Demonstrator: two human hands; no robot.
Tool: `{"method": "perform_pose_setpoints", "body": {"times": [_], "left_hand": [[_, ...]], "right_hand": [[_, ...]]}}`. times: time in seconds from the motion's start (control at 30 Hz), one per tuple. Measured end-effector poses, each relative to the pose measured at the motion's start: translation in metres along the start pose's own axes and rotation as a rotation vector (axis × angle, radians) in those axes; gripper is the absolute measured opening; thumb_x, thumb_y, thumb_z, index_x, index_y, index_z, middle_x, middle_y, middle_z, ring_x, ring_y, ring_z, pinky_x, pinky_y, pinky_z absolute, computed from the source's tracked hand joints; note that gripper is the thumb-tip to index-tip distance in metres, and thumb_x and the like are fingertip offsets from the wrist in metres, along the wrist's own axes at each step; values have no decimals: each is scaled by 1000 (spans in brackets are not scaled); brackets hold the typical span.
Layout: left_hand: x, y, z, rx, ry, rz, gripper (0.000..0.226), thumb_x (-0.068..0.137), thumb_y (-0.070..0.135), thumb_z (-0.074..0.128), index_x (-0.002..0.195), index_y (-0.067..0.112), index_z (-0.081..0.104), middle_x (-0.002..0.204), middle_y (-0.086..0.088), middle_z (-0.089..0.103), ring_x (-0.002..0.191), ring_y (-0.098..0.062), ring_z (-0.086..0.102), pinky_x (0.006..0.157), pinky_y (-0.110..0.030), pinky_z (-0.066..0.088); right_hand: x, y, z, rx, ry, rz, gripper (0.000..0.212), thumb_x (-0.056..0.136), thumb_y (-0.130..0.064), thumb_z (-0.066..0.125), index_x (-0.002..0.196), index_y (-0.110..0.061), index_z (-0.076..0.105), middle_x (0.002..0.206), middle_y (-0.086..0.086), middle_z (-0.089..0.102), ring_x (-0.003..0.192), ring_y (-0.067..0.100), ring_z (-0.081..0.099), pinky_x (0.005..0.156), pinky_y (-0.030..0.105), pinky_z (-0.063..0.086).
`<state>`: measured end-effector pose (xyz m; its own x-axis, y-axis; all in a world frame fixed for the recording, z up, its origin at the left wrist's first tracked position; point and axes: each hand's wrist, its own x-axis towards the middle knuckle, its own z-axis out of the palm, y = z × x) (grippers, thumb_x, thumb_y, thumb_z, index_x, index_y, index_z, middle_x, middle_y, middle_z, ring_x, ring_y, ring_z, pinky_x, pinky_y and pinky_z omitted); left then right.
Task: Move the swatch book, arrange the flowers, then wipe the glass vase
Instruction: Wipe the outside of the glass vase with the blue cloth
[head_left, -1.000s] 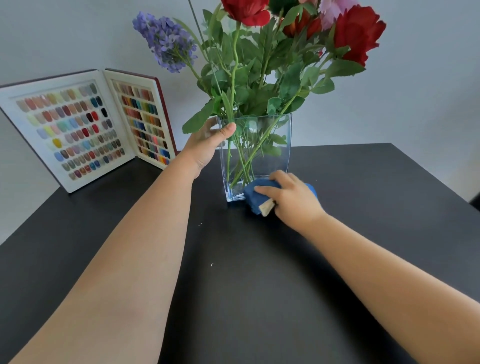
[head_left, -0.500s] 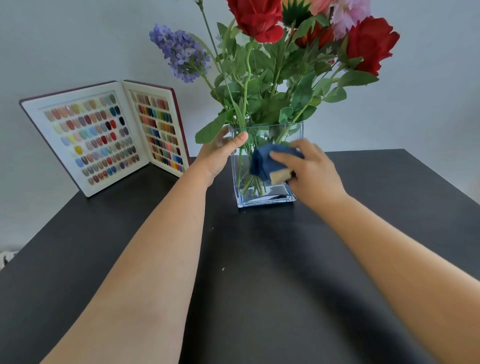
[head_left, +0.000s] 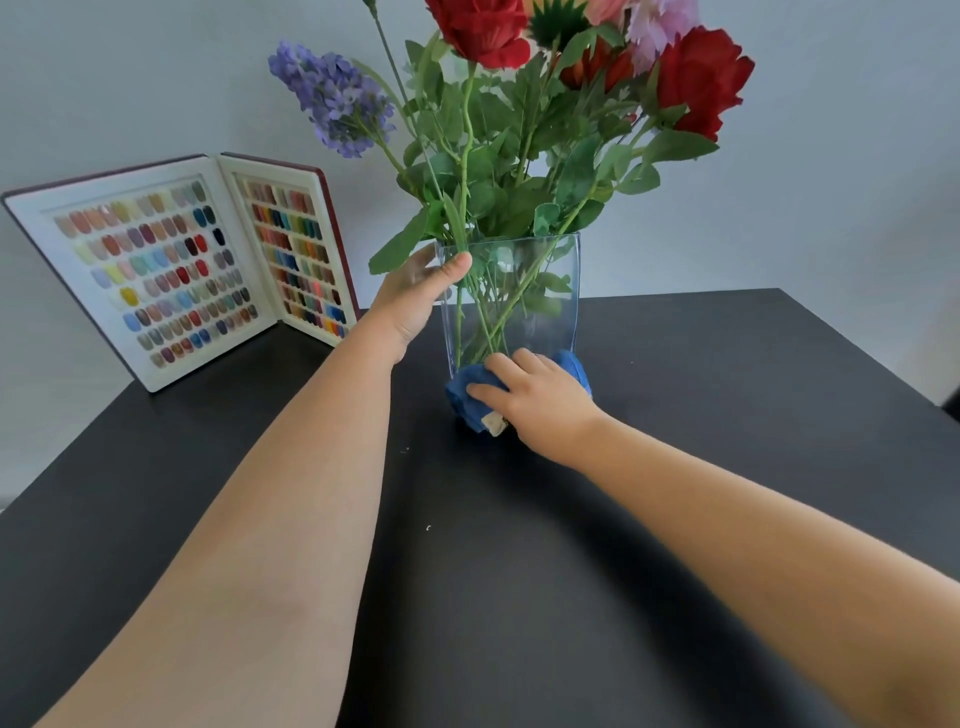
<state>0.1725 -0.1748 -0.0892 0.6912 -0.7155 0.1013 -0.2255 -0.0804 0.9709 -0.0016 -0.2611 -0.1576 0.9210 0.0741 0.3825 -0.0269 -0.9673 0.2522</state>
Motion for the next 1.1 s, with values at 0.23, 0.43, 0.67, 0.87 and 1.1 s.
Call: {"method": "perform_pose_setpoints", "body": {"times": [0.23, 0.43, 0.67, 0.87, 1.1], "left_hand": [[1, 1, -2, 0, -16, -12, 109, 53, 83, 65, 146, 32, 41, 131, 11, 58, 122, -14, 48, 111, -51, 32], [6, -7, -2, 2, -19, -6, 107, 53, 86, 63, 145, 36, 41, 139, 10, 55, 125, -14, 47, 112, -53, 32], [9, -12, -4, -24, -16, -16, 115, 43, 89, 67, 143, 38, 44, 122, 20, 60, 124, -10, 49, 114, -49, 30], [7, -12, -6, -27, -24, -44, 108, 44, 89, 68, 140, 44, 46, 131, 17, 58, 132, -17, 44, 109, -45, 35], [6, -10, -5, -51, -17, -53, 107, 45, 86, 71, 139, 42, 47, 121, 26, 59, 125, -12, 47, 73, -30, 39]], "right_hand": [[-32, 39, -18, 51, 97, 228, 57, 62, 7, 74, 115, -12, 69, 106, 22, 59, 86, 40, 56, 70, 43, 51], [-18, 101, -48, 187, 538, 408, 51, 66, 12, 69, 113, -9, 70, 110, 31, 55, 89, 47, 56, 72, 41, 46], [-48, 84, -10, 348, 353, 401, 55, 65, 15, 66, 114, -10, 70, 112, 25, 56, 93, 43, 58, 83, 40, 48], [-46, 92, -19, 338, 311, 371, 50, 65, 11, 70, 109, -12, 73, 112, 25, 57, 95, 43, 57, 83, 41, 48], [-37, 83, -20, 397, 415, 471, 49, 71, 11, 67, 115, -11, 70, 116, 24, 56, 97, 43, 58, 84, 46, 51]]}}
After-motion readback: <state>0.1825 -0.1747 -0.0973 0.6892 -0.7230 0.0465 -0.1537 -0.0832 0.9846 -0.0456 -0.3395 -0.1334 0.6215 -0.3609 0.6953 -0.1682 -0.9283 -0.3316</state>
